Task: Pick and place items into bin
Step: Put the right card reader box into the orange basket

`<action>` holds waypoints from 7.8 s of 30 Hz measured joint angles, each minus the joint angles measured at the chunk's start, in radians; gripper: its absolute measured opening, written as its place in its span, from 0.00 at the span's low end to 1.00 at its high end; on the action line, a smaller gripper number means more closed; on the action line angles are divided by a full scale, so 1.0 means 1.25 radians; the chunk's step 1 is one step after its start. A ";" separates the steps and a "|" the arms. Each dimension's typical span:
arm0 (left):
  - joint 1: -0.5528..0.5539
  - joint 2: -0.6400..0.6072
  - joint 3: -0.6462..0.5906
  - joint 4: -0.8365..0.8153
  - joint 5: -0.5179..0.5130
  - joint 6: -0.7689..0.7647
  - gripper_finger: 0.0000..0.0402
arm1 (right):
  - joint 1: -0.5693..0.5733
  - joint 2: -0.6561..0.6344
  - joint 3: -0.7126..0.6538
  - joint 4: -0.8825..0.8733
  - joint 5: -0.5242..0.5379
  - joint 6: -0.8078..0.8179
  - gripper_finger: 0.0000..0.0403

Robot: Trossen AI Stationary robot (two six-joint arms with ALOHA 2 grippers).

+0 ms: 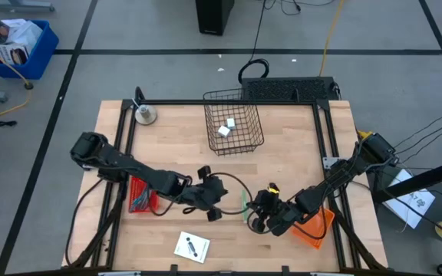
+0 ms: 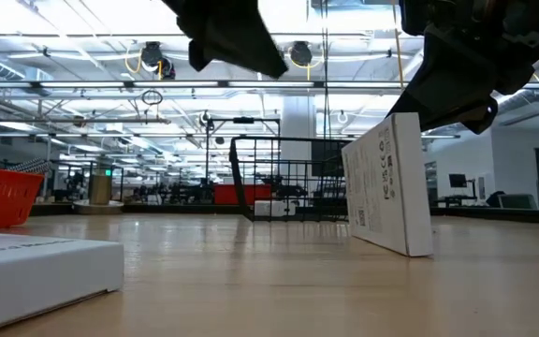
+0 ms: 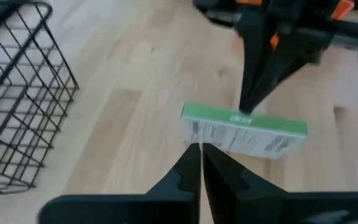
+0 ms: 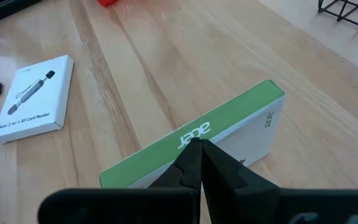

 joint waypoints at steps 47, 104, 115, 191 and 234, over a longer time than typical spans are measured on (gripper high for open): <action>0.005 0.003 0.000 -0.010 -0.045 -0.011 0.09 | -0.054 -0.155 0.000 0.112 -0.066 -0.189 0.27; -0.188 -0.479 -0.505 0.500 -0.024 0.154 0.09 | -0.227 0.070 0.399 -0.497 -0.450 0.276 0.72; -0.219 -0.479 -0.505 0.471 -0.022 0.181 0.09 | -0.237 0.077 0.399 -0.538 -0.530 0.302 0.72; 0.007 -0.029 -0.325 0.559 0.155 0.031 0.03 | -0.050 0.034 0.095 -0.169 -0.380 0.236 0.00; 0.062 0.182 -0.129 0.269 0.134 -0.073 0.02 | -0.138 0.013 -0.076 0.007 -0.111 0.161 0.00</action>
